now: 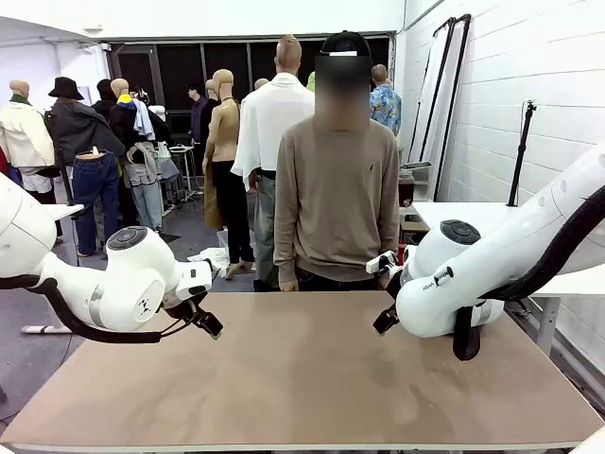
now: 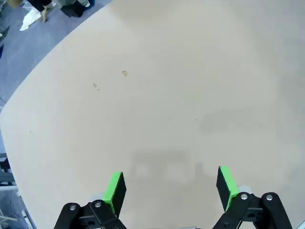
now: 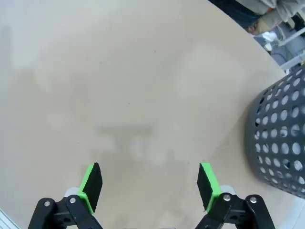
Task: Fold the training pants.
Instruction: Grab both ends of the Training pants handed by a person.
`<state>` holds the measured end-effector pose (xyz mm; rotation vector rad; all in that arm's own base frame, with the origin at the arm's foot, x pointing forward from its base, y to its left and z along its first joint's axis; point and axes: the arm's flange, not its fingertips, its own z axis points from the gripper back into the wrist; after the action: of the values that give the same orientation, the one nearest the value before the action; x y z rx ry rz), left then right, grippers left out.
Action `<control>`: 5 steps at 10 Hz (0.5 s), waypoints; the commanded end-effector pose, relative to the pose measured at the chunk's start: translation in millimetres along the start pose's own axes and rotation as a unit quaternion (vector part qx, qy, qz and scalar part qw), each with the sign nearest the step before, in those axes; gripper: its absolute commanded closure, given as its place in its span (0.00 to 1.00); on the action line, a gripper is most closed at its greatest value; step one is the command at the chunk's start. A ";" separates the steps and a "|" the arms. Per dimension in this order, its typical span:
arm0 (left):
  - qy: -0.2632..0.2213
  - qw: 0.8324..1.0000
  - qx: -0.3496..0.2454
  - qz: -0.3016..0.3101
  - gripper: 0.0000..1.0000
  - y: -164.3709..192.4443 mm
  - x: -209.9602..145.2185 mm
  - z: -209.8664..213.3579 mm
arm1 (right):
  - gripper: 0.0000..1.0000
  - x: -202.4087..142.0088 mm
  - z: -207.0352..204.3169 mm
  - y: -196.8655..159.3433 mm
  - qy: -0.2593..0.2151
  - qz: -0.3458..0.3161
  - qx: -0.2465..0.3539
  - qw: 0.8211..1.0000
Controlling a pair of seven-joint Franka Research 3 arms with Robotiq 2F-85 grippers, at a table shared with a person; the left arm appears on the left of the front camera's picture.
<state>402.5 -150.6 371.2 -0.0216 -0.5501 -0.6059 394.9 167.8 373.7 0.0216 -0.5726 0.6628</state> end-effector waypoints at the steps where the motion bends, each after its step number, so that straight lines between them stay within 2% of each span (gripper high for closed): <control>1: 0.000 1.000 0.000 0.000 0.00 0.0 0.0 0.0 | 0.00 0.0 0.0 0.0 0.000 0.000 0.000 1.000; 5: 0.000 1.000 0.000 0.000 0.00 0.0 0.0 0.0 | 0.00 0.0 0.0 0.0 0.000 0.000 0.000 1.000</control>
<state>402.3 -151.0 371.2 -0.0217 -0.5502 -0.6069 394.8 168.0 373.7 0.0209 -0.5727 0.6639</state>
